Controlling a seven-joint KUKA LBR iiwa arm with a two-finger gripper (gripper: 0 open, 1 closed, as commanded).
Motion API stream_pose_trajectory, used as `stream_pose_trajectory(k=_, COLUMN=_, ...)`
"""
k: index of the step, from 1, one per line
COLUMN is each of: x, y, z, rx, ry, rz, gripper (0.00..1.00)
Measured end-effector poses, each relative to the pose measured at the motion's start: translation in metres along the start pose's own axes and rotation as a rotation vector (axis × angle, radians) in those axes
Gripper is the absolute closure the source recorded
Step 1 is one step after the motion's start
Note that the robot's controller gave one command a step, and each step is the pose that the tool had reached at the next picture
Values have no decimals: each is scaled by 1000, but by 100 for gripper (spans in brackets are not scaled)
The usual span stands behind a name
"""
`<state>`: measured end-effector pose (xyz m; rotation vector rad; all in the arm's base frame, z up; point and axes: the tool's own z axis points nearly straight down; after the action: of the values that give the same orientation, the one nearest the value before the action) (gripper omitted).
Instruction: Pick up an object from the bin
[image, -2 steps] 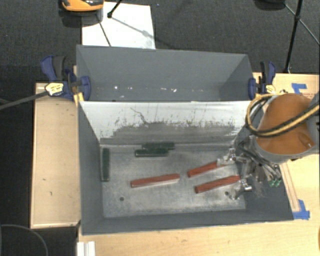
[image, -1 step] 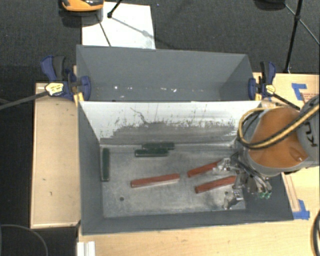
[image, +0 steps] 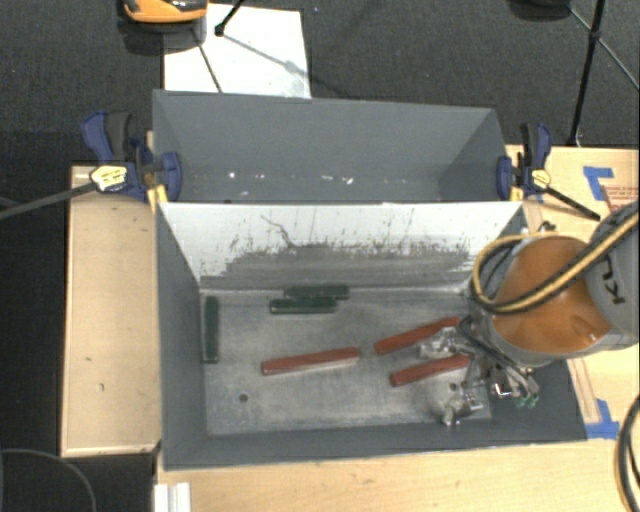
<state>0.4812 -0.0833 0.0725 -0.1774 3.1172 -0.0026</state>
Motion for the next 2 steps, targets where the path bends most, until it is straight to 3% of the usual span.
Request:
stream_pose_trajectory(k=1, x=2, y=-10, z=-1, rx=-6, ry=3, rz=83, gripper=100)
stream_pose_trajectory(k=2, x=2, y=-10, z=-1, rx=-5, ry=3, rz=81, gripper=100)
